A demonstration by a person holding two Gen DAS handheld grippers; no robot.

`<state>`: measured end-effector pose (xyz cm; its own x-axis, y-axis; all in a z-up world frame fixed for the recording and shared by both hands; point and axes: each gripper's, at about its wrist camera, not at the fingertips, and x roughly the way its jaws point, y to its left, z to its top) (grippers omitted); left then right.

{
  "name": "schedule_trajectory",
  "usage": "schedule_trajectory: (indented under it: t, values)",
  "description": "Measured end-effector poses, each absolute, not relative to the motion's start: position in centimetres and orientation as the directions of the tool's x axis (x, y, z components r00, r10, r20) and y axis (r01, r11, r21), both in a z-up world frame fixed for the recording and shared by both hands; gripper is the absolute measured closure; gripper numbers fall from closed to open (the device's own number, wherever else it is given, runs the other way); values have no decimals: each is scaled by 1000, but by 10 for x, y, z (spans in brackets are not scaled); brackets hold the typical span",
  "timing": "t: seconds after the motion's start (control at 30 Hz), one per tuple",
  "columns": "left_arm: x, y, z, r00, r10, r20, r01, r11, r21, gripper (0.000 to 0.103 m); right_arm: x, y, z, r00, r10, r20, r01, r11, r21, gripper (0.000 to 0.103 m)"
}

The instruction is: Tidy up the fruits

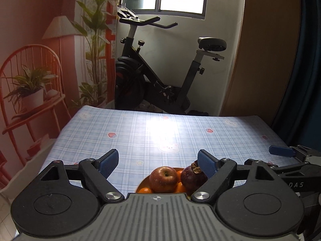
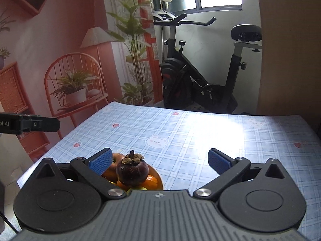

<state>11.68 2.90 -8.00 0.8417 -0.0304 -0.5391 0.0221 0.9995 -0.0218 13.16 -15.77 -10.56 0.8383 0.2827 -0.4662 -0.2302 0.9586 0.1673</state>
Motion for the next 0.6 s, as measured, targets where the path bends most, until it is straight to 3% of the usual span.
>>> schedule_trajectory:
  t: [0.13,0.6]
  values:
    - [96,20,-67,867,13,-499,-9,1000,10,10,111,-165,-89,860,248,-446,-195,967,162,0]
    - [67,6,-41,899,3,-438,-4,1000,0,8,73,-175,-51,901,125,-416,-86,990,112,0]
